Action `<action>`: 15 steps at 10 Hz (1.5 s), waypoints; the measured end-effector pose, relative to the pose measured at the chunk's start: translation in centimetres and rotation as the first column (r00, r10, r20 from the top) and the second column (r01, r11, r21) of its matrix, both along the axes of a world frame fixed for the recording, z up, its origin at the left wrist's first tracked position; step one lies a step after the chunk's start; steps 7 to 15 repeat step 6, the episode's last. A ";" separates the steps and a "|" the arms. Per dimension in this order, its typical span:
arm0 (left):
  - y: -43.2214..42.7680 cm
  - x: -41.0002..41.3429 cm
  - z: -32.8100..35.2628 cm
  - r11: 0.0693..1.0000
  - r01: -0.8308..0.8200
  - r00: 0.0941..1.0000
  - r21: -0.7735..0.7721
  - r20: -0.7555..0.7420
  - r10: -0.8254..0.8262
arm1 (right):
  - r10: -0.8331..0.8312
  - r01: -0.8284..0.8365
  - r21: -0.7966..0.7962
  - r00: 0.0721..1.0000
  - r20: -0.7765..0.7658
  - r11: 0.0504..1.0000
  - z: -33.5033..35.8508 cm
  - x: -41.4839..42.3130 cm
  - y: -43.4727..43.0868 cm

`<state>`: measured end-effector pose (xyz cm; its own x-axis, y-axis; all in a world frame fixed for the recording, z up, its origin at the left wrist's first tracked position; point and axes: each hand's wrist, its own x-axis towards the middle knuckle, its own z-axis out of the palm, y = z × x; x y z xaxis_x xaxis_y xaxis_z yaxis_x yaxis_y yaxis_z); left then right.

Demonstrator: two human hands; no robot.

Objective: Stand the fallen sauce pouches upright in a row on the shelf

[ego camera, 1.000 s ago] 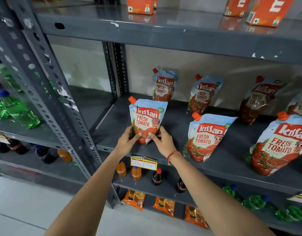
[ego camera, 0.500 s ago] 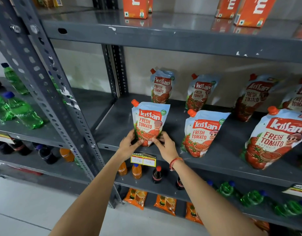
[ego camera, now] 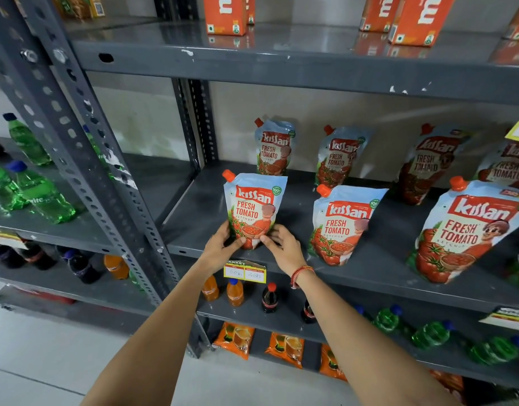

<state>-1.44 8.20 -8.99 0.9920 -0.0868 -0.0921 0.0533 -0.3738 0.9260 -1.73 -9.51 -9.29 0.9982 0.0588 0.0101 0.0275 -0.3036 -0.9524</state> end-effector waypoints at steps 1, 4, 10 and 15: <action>0.2 0.0 -0.1 0.996 -0.079 0.997 -0.049 -0.001 0.079 | -0.001 0.002 0.027 1.000 -0.014 1.000 0.2 -0.2 -0.3; -0.3 -1.2 0.7 0.993 -0.103 0.994 -0.064 -0.046 0.101 | 0.042 -0.039 0.030 0.994 -0.099 0.999 1.3 -1.8 -0.6; -1.8 -2.8 1.9 0.959 -0.280 0.948 0.038 0.170 0.269 | -0.093 0.121 -0.203 0.986 0.139 0.972 2.5 -2.6 -1.1; -1.8 -2.8 1.9 0.959 -0.280 0.948 0.038 0.170 0.269 | -0.093 0.121 -0.203 0.986 0.139 0.972 2.5 -2.6 -1.1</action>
